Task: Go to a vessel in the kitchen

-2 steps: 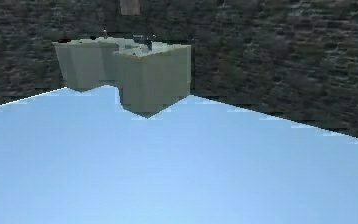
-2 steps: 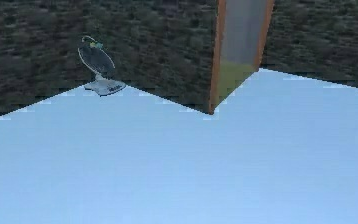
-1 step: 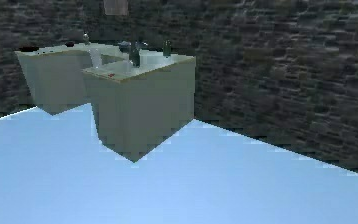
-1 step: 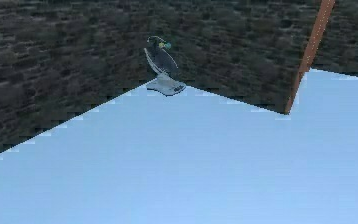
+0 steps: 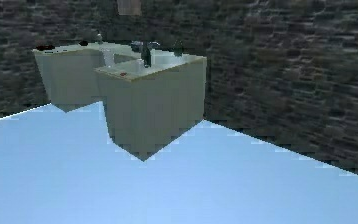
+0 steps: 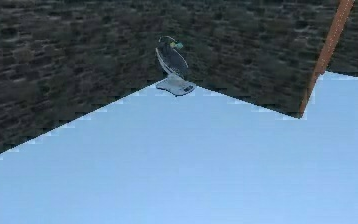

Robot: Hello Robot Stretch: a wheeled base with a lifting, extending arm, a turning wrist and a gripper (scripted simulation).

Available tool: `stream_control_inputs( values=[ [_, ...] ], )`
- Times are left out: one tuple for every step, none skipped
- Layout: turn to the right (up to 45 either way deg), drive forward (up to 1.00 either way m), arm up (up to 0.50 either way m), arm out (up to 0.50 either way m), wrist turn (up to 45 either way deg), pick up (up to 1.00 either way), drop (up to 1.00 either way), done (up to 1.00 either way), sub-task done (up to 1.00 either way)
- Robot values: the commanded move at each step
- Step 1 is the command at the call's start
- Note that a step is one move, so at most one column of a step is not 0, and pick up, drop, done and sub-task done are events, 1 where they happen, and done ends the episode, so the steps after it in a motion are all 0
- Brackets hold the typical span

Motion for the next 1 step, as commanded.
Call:
stream_control_inputs(
  values=[
    [0.0, 1.0, 0.0, 0.0, 0.0, 0.0, 0.0, 0.0, 0.0]
  ],
)
